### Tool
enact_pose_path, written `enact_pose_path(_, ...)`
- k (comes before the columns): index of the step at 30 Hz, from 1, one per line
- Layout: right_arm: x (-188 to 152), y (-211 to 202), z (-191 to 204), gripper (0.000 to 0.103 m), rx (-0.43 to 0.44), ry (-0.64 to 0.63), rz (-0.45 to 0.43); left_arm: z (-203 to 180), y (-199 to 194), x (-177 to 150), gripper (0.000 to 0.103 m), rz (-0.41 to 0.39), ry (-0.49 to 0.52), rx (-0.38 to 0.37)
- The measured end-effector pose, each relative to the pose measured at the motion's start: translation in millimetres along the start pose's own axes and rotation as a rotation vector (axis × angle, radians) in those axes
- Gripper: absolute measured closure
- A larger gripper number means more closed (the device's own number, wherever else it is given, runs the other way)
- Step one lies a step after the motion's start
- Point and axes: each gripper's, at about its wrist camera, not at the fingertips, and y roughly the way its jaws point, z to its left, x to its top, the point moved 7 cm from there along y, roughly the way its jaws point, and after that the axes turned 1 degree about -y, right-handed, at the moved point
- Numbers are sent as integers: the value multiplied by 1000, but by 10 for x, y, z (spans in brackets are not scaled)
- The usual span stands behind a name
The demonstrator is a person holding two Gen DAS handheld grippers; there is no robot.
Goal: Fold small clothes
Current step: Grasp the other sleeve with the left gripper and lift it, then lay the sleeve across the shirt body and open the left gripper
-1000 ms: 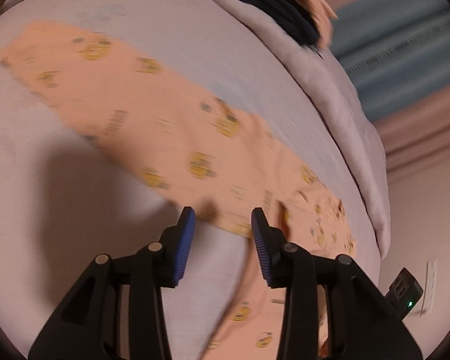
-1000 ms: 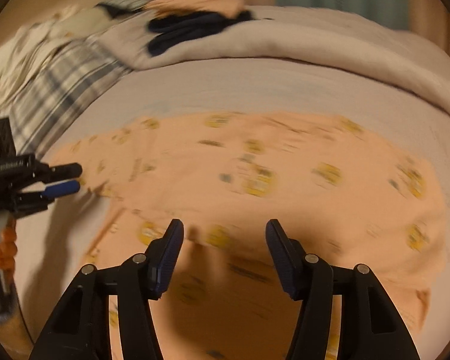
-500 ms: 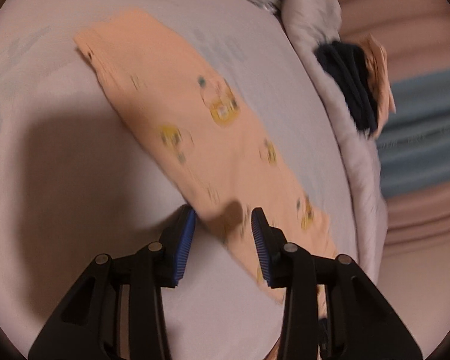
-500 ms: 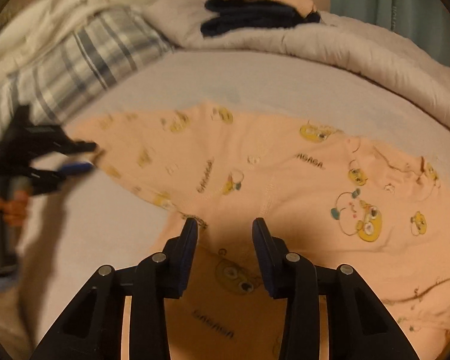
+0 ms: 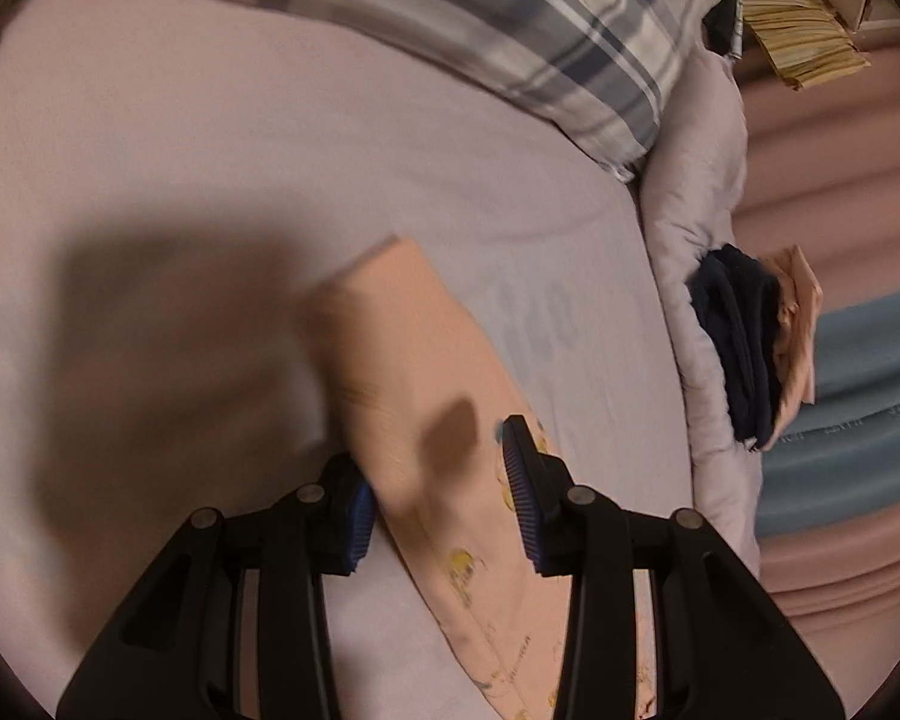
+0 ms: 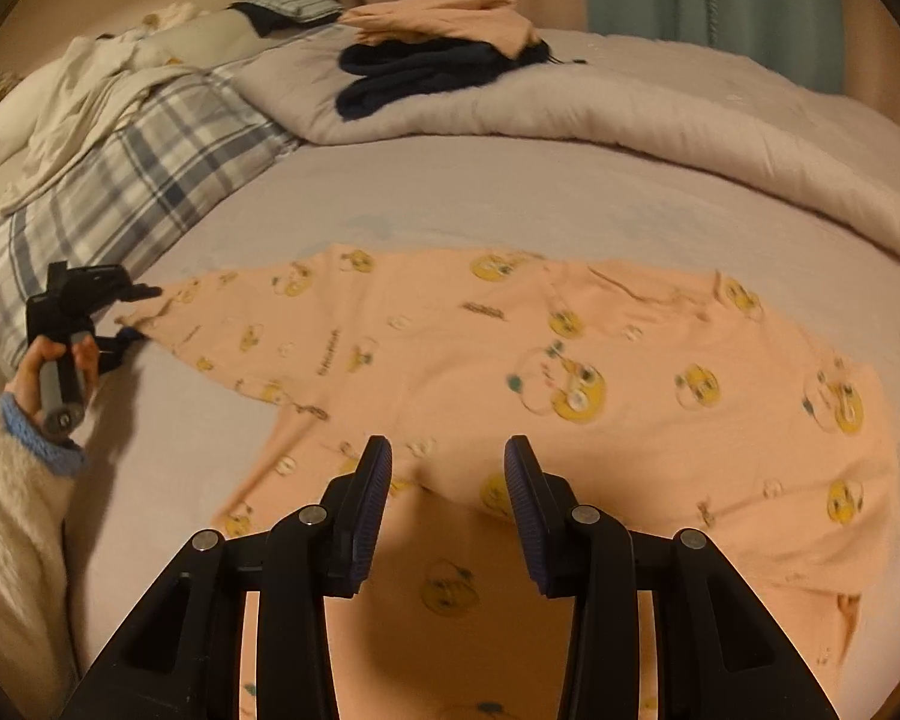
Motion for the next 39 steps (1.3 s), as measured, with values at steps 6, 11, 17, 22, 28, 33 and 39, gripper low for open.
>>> enact_pose_path(6,-106,-48,-126,62,-16,40,6,-219,-113,-9,101,-31,157,36)
enact_pose_path(11,-191,-63,-188,62,-23,66,15,-755,-320,-245,100,-59,339,-25)
enact_pose_path(17,-214,-136,-278,62,-15,104,1,-1446,-487,-862,100,-17,528,-135)
enact_pose_path(22,-226,-231,-435,62,-23,145,-24,-1907,-497,-1546,100,51,667,-196)
enact_pose_path(28,-325,-719,-1004,62,-70,286,-122,-2364,-519,-2518,100,92,866,-235)
enact_pose_path(33,-655,-1078,-1633,62,-146,430,-161,-2555,-395,-3575,99,219,1016,-287)
enact_pose_path(39,-938,-1106,-1908,60,-134,533,-147,-2369,-34,-4707,84,464,1201,-231)
